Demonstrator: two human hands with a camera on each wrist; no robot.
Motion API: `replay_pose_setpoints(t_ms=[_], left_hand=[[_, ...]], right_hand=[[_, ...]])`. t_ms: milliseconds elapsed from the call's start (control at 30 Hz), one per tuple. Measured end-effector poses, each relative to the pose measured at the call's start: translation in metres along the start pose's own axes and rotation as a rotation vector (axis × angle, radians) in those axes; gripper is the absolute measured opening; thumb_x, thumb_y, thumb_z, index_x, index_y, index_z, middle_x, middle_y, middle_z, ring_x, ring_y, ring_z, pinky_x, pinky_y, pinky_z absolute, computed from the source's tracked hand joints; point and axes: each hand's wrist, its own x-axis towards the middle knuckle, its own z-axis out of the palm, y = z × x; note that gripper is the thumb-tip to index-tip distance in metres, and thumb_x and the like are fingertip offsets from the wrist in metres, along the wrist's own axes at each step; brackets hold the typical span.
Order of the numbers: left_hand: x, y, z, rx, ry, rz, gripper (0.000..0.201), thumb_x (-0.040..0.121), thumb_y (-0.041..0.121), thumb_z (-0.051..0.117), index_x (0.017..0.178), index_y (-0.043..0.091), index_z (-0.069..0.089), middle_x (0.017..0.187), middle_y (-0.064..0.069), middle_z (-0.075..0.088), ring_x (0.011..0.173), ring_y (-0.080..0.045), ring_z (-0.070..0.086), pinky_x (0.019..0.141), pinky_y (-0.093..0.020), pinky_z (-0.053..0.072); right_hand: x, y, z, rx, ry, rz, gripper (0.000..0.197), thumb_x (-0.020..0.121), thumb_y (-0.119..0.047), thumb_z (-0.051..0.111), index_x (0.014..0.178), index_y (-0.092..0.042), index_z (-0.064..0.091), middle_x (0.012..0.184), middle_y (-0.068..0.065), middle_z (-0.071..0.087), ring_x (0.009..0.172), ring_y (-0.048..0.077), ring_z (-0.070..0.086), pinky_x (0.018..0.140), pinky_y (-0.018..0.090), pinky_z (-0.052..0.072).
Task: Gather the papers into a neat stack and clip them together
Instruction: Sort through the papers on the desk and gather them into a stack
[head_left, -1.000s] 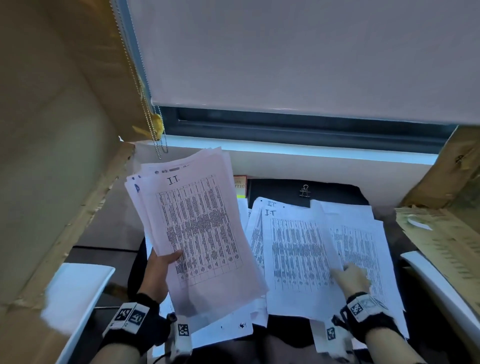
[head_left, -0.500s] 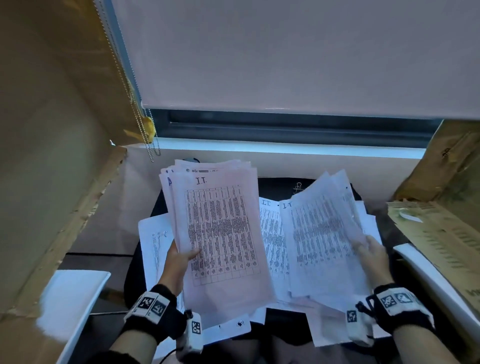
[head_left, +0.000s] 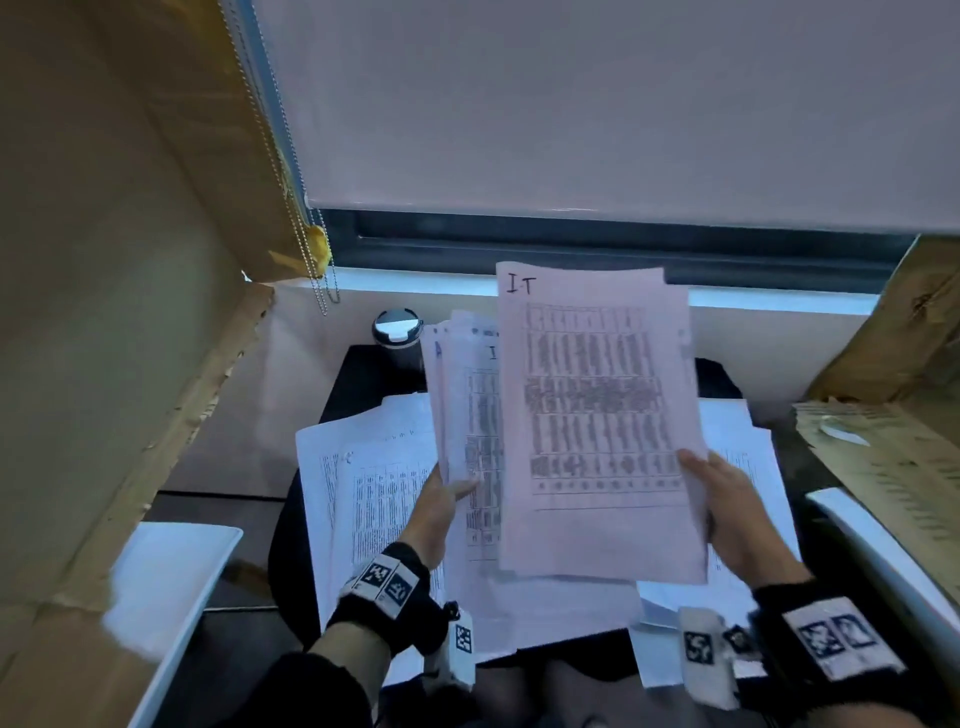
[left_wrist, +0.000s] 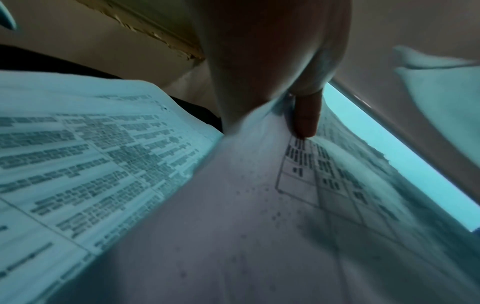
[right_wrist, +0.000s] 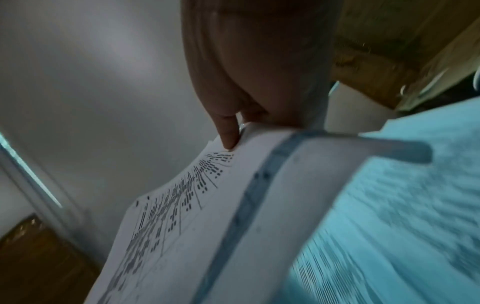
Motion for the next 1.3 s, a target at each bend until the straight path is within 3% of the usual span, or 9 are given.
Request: replay_pose_setpoints(t_ms=[133, 300, 367, 533, 633, 833, 1000, 1167, 1300], left_hand=[[-0.007, 0.007, 0.013, 0.018, -0.129, 0.009, 0.023, 0.100, 0.030, 0.047, 0.109, 0.017, 0.063, 0.098, -0.005, 0.072, 0.086, -0.020, 0.070, 0.074, -0.034, 0.057], [-0.011, 0.010, 0.001, -0.130, -0.166, -0.037, 0.062, 0.094, 0.068, 0.027, 0.133, 0.029, 0.055, 0.133, 0.000, 0.063, 0.122, -0.019, 0.059, 0.107, -0.050, 0.041], [-0.012, 0.014, -0.007, -0.010, -0.130, -0.020, 0.051, 0.093, 0.053, 0.049, 0.137, 0.027, 0.046, 0.136, 0.011, 0.050, 0.127, -0.012, 0.045, 0.115, -0.047, 0.026], [0.010, 0.023, -0.032, 0.100, 0.017, 0.081, 0.052, 0.088, -0.005, 0.060, 0.137, 0.010, 0.047, 0.131, -0.013, 0.062, 0.119, -0.029, 0.060, 0.108, -0.049, 0.042], [0.013, 0.041, -0.052, 0.064, 0.117, 0.171, 0.048, 0.091, -0.005, 0.057, 0.136, 0.010, 0.047, 0.128, -0.011, 0.063, 0.115, -0.027, 0.061, 0.105, -0.045, 0.046], [0.002, 0.056, -0.107, -0.041, 0.326, 0.327, 0.045, 0.091, -0.006, 0.056, 0.133, 0.010, 0.050, 0.110, -0.010, 0.066, 0.095, -0.028, 0.064, 0.084, -0.037, 0.055], [-0.020, 0.056, -0.142, -0.128, 0.408, 0.367, 0.053, 0.088, -0.005, 0.058, 0.132, 0.025, 0.050, 0.122, 0.000, 0.066, 0.111, -0.018, 0.062, 0.095, -0.031, 0.048], [-0.026, 0.053, -0.157, -0.162, 0.486, 0.339, 0.062, 0.085, -0.001, 0.062, 0.139, 0.027, 0.047, 0.131, 0.000, 0.063, 0.121, -0.023, 0.058, 0.110, -0.049, 0.038], [-0.027, 0.047, -0.161, -0.188, 0.495, 0.321, 0.061, 0.087, -0.002, 0.061, 0.138, 0.028, 0.048, 0.129, 0.001, 0.064, 0.118, -0.022, 0.059, 0.109, -0.051, 0.039]], right_hand=[[-0.003, 0.028, 0.030, -0.041, -0.153, 0.112, 0.025, 0.093, -0.018, 0.054, 0.116, -0.010, 0.054, 0.114, 0.013, 0.066, 0.092, 0.022, 0.069, 0.078, 0.035, 0.056], [0.001, 0.039, 0.054, -0.062, -0.193, 0.136, 0.039, 0.090, -0.010, 0.056, 0.128, -0.005, 0.050, 0.098, 0.006, 0.065, 0.091, 0.023, 0.060, 0.091, 0.044, 0.050], [0.005, 0.038, 0.063, -0.055, -0.213, 0.138, 0.038, 0.091, -0.008, 0.054, 0.129, -0.005, 0.049, 0.098, 0.008, 0.065, 0.090, 0.025, 0.061, 0.092, 0.045, 0.049], [0.022, 0.037, 0.086, 0.033, -0.242, 0.172, 0.042, 0.096, -0.042, 0.042, 0.119, -0.013, 0.061, 0.109, 0.010, 0.070, 0.101, 0.028, 0.066, 0.091, 0.046, 0.051], [0.031, 0.054, 0.101, -0.082, -0.135, 0.282, 0.046, 0.098, -0.045, 0.034, 0.095, -0.008, 0.062, 0.087, 0.008, 0.063, 0.075, 0.024, 0.058, 0.066, 0.034, 0.046], [0.017, 0.107, 0.137, -1.177, -0.272, 0.140, 0.033, 0.085, -0.043, 0.060, 0.087, -0.012, 0.048, 0.075, 0.004, 0.049, 0.062, 0.017, 0.049, 0.055, 0.030, 0.037], [0.003, 0.132, 0.168, -1.245, -0.229, 0.063, 0.061, 0.067, -0.067, 0.066, 0.093, -0.015, 0.046, 0.077, -0.003, 0.052, 0.060, 0.012, 0.046, 0.050, 0.025, 0.033], [0.004, 0.136, 0.181, -1.221, -0.264, 0.056, 0.021, 0.082, -0.031, 0.063, 0.077, -0.016, 0.049, 0.074, -0.001, 0.056, 0.060, 0.014, 0.049, 0.054, 0.024, 0.039], [0.019, 0.128, 0.167, -1.004, -0.207, 0.066, 0.036, 0.083, -0.019, 0.062, 0.056, -0.017, 0.039, 0.053, -0.003, 0.041, 0.045, 0.012, 0.037, 0.046, 0.020, 0.025]])
